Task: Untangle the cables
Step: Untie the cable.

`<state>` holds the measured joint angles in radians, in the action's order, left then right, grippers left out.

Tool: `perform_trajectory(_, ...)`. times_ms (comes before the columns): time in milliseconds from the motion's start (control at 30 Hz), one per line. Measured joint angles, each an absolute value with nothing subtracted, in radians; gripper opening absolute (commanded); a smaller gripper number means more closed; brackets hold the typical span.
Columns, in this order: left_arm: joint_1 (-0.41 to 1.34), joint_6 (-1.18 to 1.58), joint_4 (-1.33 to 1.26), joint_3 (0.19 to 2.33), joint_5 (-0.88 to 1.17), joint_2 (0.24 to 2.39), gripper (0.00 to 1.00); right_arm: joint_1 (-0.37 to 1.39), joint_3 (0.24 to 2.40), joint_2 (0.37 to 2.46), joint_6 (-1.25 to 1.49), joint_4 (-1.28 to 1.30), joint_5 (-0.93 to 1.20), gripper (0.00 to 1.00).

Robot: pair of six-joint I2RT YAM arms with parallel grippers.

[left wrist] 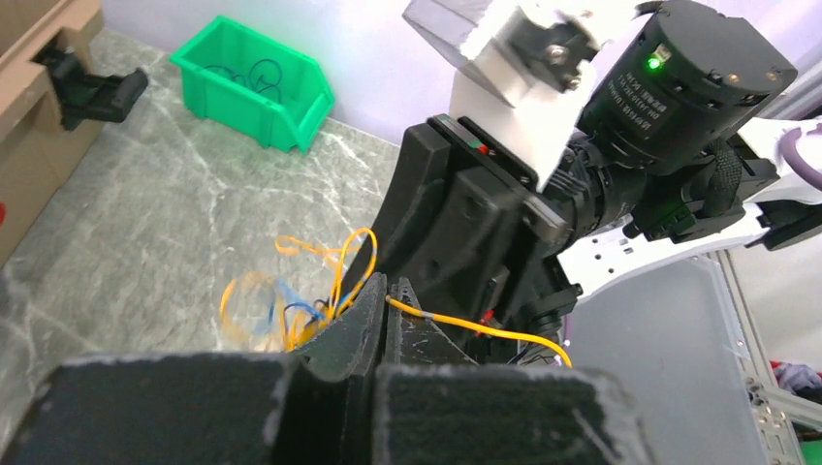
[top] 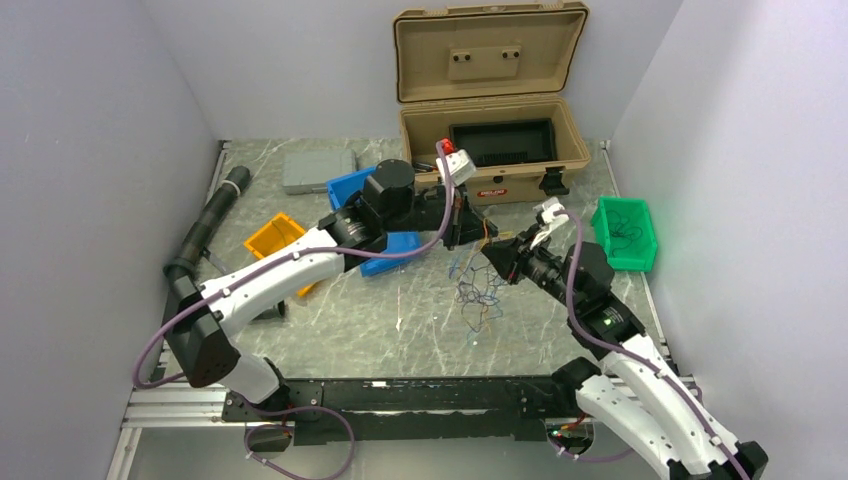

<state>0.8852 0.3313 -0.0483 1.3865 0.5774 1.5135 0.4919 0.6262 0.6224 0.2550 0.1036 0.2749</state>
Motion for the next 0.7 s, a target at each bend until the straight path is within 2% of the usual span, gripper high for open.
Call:
perform_trajectory(33, 0.883, 0.331, -0.046, 1.376, 0.558, 1.502, 0.0, 0.493, 0.622, 0.633, 0.272, 0.102, 0.242, 0.0)
perform_trajectory(300, 0.816, 0.334, -0.025, 1.258, 0.38, 1.267, 0.0, 0.493, 0.483, 0.565, 0.496, 0.253, -0.194, 0.0)
perform_trajectory(467, 0.779, 0.31, -0.004, 1.207, 0.231, 1.048, 0.0, 0.489, 0.476, 0.548, 0.691, 0.422, -0.483, 0.0)
perform_trajectory(567, 0.76, 0.299, 0.019, 1.206, 0.192, 0.975, 0.0, 0.485, 0.476, 0.556, 0.765, 0.48, -0.58, 0.0)
perform_trajectory(667, 0.754, 0.292, 0.039, 1.206, 0.178, 0.952, 0.0, 0.485, 0.477, 0.578, 0.782, 0.492, -0.617, 0.66)
perform_trajectory(700, 0.754, 0.29, 0.052, 1.206, 0.176, 0.95, 0.0, 0.485, 0.478, 0.587, 0.774, 0.487, -0.615, 0.78)
